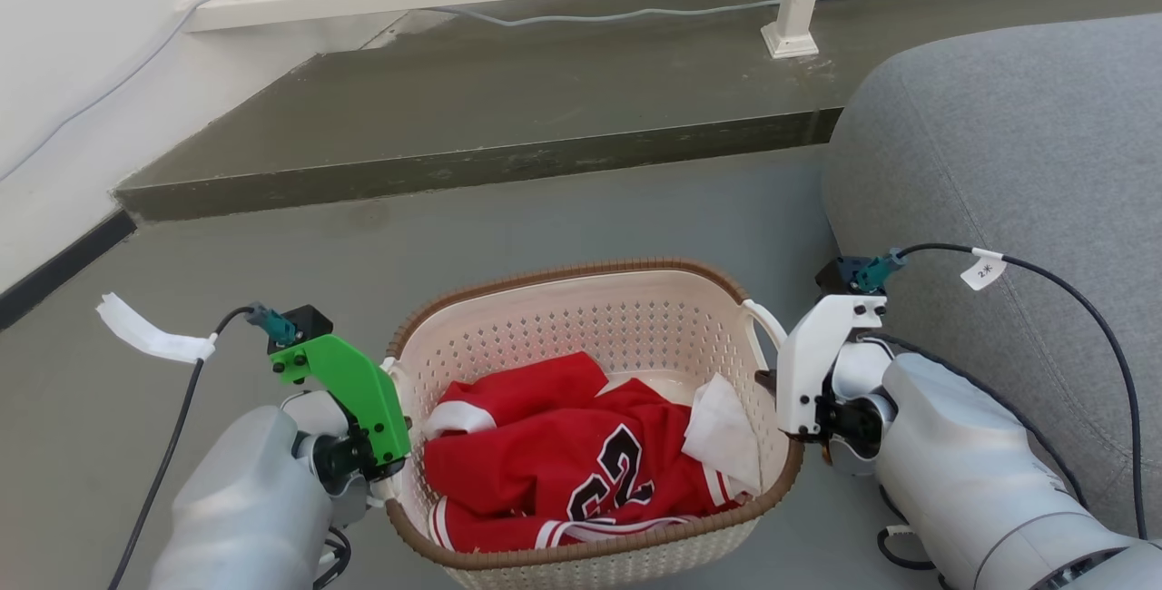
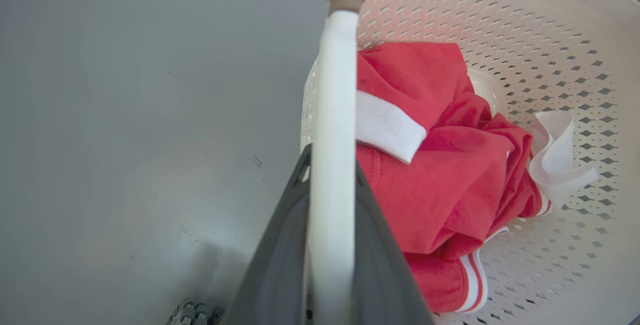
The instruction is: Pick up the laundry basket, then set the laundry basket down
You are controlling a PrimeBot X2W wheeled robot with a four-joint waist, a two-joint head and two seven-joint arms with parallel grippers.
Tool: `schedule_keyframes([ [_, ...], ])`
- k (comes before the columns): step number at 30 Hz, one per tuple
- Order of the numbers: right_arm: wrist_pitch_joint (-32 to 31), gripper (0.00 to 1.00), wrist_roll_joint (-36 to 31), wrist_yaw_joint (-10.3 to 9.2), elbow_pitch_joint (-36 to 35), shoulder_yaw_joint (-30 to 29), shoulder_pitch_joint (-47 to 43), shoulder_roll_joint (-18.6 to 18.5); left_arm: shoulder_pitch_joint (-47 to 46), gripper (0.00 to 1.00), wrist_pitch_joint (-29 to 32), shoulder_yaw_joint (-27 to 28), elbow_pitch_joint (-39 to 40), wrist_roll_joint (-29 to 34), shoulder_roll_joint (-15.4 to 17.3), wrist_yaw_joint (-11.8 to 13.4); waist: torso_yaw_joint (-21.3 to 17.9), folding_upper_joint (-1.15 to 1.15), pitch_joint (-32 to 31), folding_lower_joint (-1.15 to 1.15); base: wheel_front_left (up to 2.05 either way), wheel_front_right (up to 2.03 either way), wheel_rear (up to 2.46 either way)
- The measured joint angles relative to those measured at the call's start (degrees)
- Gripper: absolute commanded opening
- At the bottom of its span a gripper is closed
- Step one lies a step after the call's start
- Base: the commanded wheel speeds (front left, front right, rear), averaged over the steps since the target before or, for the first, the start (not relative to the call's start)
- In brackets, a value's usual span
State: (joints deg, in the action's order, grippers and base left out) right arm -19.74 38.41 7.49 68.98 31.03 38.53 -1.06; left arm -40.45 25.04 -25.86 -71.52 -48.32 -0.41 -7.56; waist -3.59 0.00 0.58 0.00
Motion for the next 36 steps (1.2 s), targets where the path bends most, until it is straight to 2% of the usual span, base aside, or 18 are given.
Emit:
schedule_keyframes([
  [36, -0.2, 0.00, 2.5, 0.00, -0.2, 1.6, -0.1, -0.1, 0.6, 0.00, 0.1, -0.6, 0.9, -1.2, 0.5, 0.0, 0.3, 0.00, 0.3, 0.00, 0.00, 0.00, 0.00],
])
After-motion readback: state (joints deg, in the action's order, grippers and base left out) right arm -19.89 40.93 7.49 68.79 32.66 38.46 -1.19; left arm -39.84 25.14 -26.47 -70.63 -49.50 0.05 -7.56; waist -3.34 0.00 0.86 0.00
